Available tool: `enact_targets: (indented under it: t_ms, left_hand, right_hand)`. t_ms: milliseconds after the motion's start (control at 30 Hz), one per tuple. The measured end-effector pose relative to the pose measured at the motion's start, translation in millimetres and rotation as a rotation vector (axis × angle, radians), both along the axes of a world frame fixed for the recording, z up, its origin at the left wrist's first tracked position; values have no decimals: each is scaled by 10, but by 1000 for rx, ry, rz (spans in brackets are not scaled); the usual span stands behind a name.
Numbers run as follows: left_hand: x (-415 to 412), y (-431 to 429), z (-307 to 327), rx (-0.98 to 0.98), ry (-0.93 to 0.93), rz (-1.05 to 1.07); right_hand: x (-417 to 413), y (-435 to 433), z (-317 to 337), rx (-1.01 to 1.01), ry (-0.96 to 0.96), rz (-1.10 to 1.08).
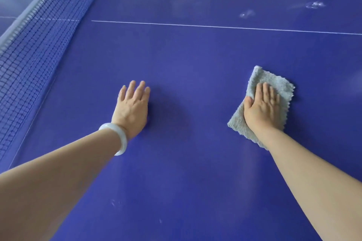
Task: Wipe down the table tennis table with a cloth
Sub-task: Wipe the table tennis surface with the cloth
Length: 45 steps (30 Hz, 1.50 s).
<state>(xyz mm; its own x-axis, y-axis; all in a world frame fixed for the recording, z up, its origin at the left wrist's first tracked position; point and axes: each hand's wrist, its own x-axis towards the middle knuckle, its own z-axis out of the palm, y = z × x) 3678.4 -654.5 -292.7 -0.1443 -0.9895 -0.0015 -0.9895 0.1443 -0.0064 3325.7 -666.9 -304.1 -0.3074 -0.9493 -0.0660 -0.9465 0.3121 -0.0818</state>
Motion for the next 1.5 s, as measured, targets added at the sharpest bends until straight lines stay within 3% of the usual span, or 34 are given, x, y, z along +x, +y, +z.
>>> enact_targets:
  t_ms: [100, 200, 333, 400, 433, 467, 600, 667, 733, 833, 933, 1000, 1100, 1200, 1267, 1333, 1400, 1467, 1500]
  left_hand:
    - [-498, 425, -101, 0, 76, -230]
    - [-759, 668, -197, 10, 189, -178]
    - [-698, 653, -170, 5, 245, -163]
    - [-714, 647, -159, 14, 263, -170]
    - [-717, 646, -154, 26, 274, -168]
    - [-709, 655, -154, 35, 281, -165]
    - [-707, 658, -171, 21, 292, -159]
    - [-719, 656, -177, 15, 284, -156]
    - [-725, 656, -170, 15, 270, -158]
    - [-712, 652, -172, 8, 279, -157]
    - [-719, 649, -181, 8, 285, -172]
    - [-717, 650, -173, 0, 292, -173]
    - [-729, 662, -156, -5, 301, -167]
    - [-749, 668, -144, -9, 282, -154]
    - [-760, 669, -125, -8, 263, -151]
    - [-768, 666, -106, -6, 249, -156]
    - [-773, 659, -96, -3, 247, -157]
    - [-774, 662, -95, -10, 255, -151]
    - [-775, 667, -93, -14, 257, -146]
  right_hand:
    - [61, 88, 27, 13, -17, -9]
    - [340, 418, 18, -30, -10, 47]
    - [686, 1116, -68, -42, -33, 532]
    - [380, 1191, -47, -38, -18, 780]
    - [139, 1137, -51, -51, 5, 798]
    - [-114, 1058, -61, -70, 17, 699]
    - [-611, 753, 4, -56, -15, -183]
    - [-139, 779, 53, -113, -37, -242]
    - [528, 968, 29, -165, -39, -20]
    - [1219, 1527, -65, -86, -52, 531]
    - [692, 1920, -48, -55, -32, 807]
    - [16, 2000, -16, -36, 22, 724]
    - [-741, 1727, 37, -42, 43, 197]
    - [-556, 1295, 33, -47, -14, -317]
    - [-34, 1143, 12, -89, -71, -385]
    - [613, 1201, -57, -149, -55, -74]
    - [1058, 1410, -94, -123, -55, 417]
    - [895, 1444, -80, -73, -82, 749]
    - [625, 1364, -68, -61, -78, 803]
